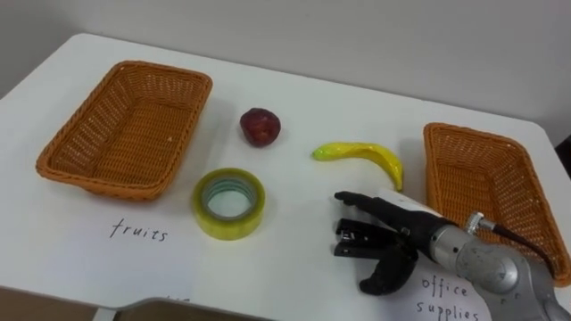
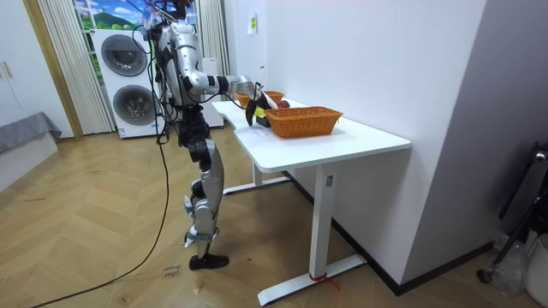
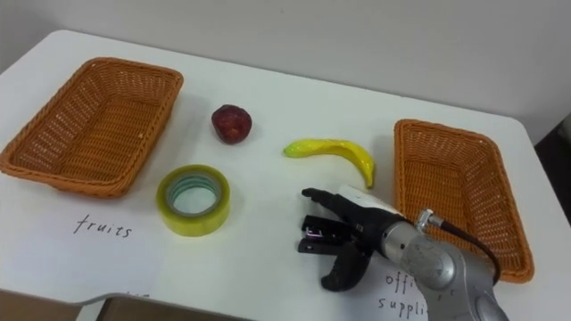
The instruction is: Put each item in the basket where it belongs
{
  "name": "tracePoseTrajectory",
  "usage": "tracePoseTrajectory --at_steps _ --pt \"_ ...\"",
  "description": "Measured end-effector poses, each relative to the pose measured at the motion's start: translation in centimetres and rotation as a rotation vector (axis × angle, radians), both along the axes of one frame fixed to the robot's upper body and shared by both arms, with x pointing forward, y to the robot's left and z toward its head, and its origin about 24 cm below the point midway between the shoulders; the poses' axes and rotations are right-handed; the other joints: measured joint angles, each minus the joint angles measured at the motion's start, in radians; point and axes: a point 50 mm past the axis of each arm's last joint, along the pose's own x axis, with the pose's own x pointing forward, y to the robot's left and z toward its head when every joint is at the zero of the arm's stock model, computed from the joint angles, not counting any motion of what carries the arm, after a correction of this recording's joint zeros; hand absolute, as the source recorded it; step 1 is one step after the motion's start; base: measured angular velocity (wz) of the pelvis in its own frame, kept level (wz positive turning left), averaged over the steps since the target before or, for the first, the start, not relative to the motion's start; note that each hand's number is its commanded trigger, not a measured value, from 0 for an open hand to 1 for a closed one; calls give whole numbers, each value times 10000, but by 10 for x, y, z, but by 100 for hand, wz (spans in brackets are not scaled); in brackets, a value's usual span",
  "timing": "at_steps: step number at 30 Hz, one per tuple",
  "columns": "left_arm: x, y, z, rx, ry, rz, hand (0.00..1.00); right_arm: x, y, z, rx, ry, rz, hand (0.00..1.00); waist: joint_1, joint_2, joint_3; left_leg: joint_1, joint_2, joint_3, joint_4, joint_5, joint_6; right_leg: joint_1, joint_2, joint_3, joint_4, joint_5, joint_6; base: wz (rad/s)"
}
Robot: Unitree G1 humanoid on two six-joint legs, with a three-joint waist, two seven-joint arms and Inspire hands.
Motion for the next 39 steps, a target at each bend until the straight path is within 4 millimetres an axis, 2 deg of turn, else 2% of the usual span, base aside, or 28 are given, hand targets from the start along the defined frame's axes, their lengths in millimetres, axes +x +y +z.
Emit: tracePoseTrajectory --at_steps 18,19,20,21,27,30,34,39 --pt "5 1 2 -162 -127 1 0 4 0 3 -92 -34 14 0 25 -84 20 -307 2 -57 136 -1 -1 -224 7 -18 13 17 -25 0" --pt "5 2 2 -132 -124 -7 0 4 0 3 -91 -43 23 32 25 -108 16 -340 3 -57 139 0 -2 -260 9 -12 20 21 -29 0" --pt "5 3 2 -119 -123 -3 0 4 1 3 -91 -55 34 74 25 -121 20 -354 6 -56 144 0 -2 -272 13 -11 20 28 -31 0" --pt "5 3 3 -102 -107 5 0 5 1 3 -101 -58 47 100 25 -132 20 -370 15 -55 149 0 -2 -290 22 -10 19 54 -34 0" --pt "5 4 3 -108 -73 5 0 16 2 11 -552 -544 -108 100 44 -166 23 -378 16 -43 154 0 -1 -303 24 5 18 89 -27 0" --pt "5 5 3 -103 -35 16 0 23 0 14 -977 -726 -212 100 191 -234 19 -377 18 -54 129 -1 -1 -309 31 0 8 88 -27 0" --pt "3 7 3 -38 46 58 0 24 0 14 -1313 -752 -286 100 346 -349 21 -378 16 -110 98 -1 0 -312 35 -6 -12 88 -26 4" --pt "4 8 3 -4 39 52 0 24 1 14 -1326 -746 -242 100 336 -383 3 -362 16 -158 89 0 2 -303 41 3 -24 89 -25 1"
